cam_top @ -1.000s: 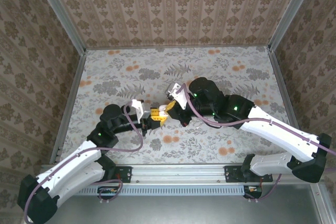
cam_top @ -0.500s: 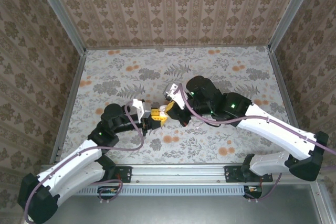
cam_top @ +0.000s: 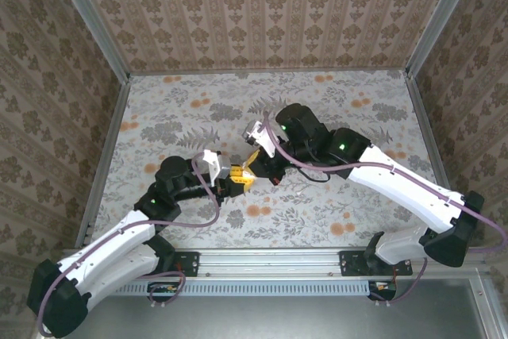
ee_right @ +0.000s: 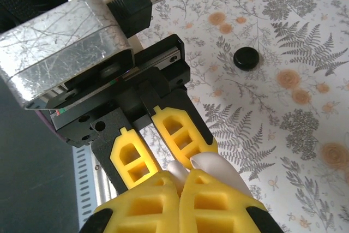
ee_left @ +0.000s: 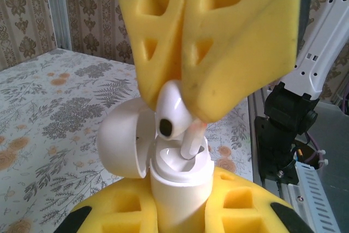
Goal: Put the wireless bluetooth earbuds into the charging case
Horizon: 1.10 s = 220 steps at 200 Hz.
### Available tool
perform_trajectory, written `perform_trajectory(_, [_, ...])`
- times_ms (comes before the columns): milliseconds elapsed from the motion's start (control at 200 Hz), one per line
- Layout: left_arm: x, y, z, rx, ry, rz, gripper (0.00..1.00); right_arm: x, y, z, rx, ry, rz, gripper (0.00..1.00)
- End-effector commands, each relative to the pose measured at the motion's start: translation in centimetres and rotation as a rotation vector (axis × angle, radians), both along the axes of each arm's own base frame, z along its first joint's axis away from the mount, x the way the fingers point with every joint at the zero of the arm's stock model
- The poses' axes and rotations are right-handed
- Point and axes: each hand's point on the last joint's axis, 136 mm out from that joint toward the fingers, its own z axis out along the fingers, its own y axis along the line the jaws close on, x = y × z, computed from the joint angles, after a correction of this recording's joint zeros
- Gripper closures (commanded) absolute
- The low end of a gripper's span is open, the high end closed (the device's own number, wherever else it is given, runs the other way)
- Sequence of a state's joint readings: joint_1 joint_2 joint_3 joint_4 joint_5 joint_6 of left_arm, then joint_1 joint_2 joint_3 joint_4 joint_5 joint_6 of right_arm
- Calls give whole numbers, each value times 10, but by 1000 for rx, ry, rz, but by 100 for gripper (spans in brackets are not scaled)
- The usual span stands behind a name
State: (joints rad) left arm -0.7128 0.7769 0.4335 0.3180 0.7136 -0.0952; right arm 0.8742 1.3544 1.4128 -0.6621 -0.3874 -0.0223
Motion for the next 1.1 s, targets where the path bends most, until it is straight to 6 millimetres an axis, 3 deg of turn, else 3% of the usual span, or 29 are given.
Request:
perform_trajectory(0, [-10,-1,43,-96,-95,-46,100,-8,1,-9,7,74,21,100])
perform_trajectory(260, [-9,1,44,-102,-97,-29,100,-4,-7,-3,64,41,-29,100])
perform_trajectory(1095, [-13,2,56,-135,-118,-30,100,2,-11,-19,152,61,-94,100])
